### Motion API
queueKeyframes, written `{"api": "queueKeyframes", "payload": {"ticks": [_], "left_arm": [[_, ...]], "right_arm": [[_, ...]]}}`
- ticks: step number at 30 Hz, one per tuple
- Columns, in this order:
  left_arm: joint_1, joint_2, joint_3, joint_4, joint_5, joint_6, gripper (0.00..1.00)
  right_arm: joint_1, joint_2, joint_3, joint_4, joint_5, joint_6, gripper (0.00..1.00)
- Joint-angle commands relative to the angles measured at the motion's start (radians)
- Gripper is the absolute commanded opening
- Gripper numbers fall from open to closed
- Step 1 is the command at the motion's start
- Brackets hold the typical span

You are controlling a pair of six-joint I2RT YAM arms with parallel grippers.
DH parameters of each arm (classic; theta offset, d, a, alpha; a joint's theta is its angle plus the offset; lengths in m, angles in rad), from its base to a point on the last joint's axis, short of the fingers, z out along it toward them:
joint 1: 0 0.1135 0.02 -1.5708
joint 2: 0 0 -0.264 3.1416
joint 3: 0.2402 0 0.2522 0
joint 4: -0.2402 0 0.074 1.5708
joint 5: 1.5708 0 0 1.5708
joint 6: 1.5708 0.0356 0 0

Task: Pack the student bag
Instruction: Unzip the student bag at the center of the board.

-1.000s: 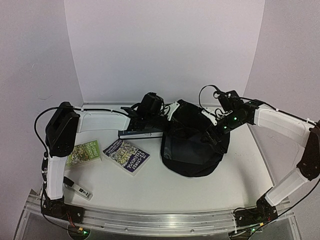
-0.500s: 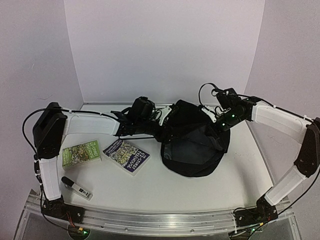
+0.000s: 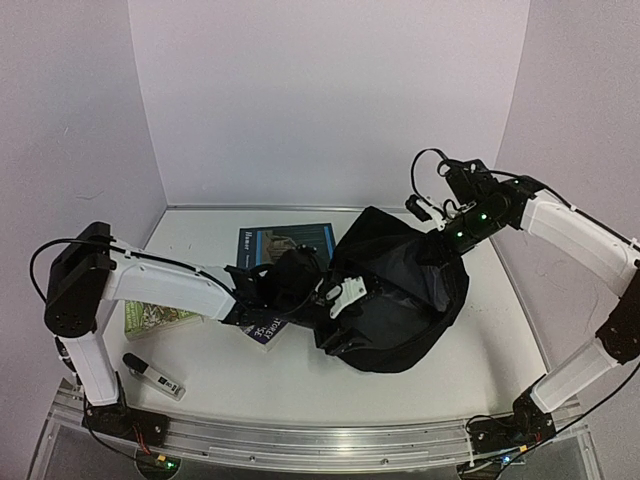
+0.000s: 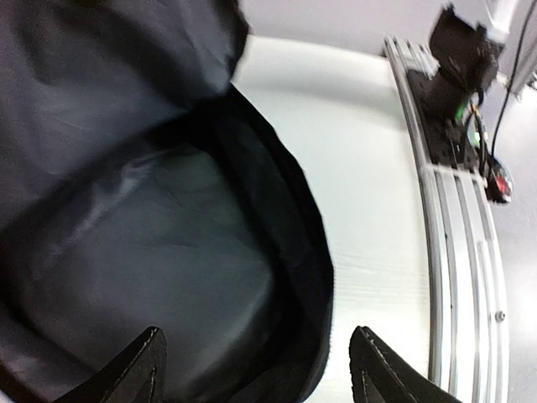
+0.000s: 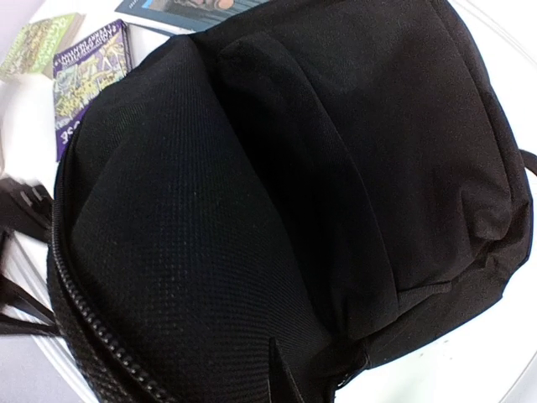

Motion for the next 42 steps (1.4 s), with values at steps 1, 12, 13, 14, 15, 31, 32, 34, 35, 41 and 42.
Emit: {"api": "queueKeyframes", "payload": {"ticks": [1, 12, 13, 14, 15, 31, 32, 34, 35, 41, 42], "left_arm": [[-0.033, 0.067, 0.035, 0.041, -0.049, 0.059, 0.75], [-0.122, 0.221, 0.136, -0.139, -0.087, 0.153, 0.10], [-0.124, 0.221, 0.129, -0.145, -0.084, 0.151, 0.06], [-0.127, 0.222, 0.122, -0.150, -0.083, 0.150, 0.02], [-0.131, 0.222, 0.116, -0.152, -0.085, 0.151, 0.01], [-0.177, 0.207, 0.107, -0.129, -0.118, 0.127, 0.09], [-0.177, 0.201, 0.107, -0.128, -0.123, 0.116, 0.14], [-0.177, 0.193, 0.105, -0.123, -0.129, 0.099, 0.22], [-0.176, 0.188, 0.105, -0.120, -0.133, 0.089, 0.27], [-0.120, 0.111, 0.081, -0.077, -0.122, -0.039, 0.42], [-0.099, 0.083, 0.065, -0.046, -0.109, -0.069, 0.44]], "right_arm": [[0.001, 0.008, 0.061, 0.006, -0.044, 0.031, 0.00], [-0.049, 0.108, 0.203, -0.028, 0.096, -0.102, 0.00], [-0.065, 0.128, 0.220, -0.028, 0.113, -0.120, 0.00], [-0.083, 0.154, 0.239, -0.027, 0.138, -0.141, 0.00], [-0.100, 0.183, 0.258, -0.025, 0.162, -0.161, 0.00], [-0.221, 0.587, 0.349, 0.044, 0.313, -0.147, 0.56], [-0.221, 0.582, 0.348, 0.051, 0.338, -0.142, 0.65], [-0.221, 0.566, 0.345, 0.068, 0.393, -0.138, 0.75], [-0.223, 0.557, 0.345, 0.075, 0.412, -0.137, 0.77], [-0.222, 0.486, 0.354, 0.083, 0.340, -0.134, 0.80], [-0.222, 0.473, 0.347, 0.081, 0.292, -0.133, 0.82]]}}
